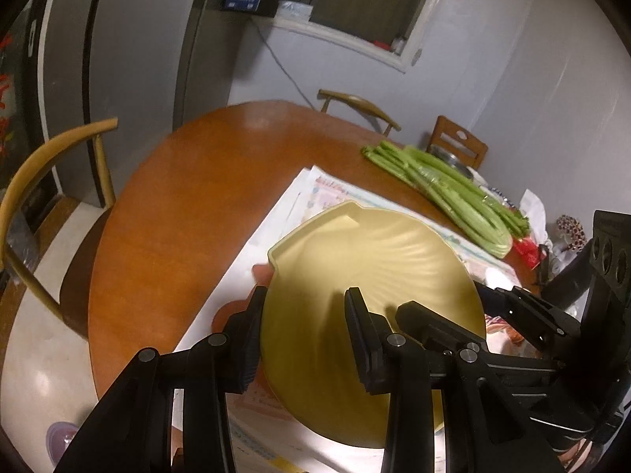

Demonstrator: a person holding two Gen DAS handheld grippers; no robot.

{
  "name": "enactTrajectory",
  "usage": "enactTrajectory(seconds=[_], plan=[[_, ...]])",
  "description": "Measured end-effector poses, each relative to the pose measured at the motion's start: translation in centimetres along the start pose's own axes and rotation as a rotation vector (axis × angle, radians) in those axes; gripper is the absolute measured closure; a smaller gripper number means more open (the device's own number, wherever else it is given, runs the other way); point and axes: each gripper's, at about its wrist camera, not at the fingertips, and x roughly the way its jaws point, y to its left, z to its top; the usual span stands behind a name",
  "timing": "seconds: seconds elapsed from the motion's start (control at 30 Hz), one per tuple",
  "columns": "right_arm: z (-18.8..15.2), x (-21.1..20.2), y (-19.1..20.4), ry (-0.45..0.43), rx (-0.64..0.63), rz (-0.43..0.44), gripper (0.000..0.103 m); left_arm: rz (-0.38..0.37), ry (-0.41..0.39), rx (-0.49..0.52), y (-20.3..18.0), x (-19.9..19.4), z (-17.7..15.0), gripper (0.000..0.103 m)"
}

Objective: Organize plates and bowls
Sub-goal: 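Lift the yellow plate with the left tool onto the terracotta plate, release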

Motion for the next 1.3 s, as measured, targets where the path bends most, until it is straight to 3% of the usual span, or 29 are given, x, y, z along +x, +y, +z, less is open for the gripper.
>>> enactTrajectory(seconds=[0.37,0.7,1.07,1.3], plan=[[-1.3,4.3,-0.3,0.089,0.003,0.013,0.041,0.038,0.063,-0.015,1.9,3.6,-1.4,0.065],[-1.8,6.2,-0.3,0.132,-0.004,0.010,0.041,0.096,0.055,0.011,2.1,4.7,-1.8,0.065],[-1.6,6.9,-0.2,0.146,-0.020,-0.051,0.043,0.173,0.019,0.072,1.5,4.9,-1.8,0.065],[-1.9,7.1,0.0,0.154,-0.033,-0.075,0.043,0.182,0.020,0.069,1.7,4.7,-1.6,0.063]])
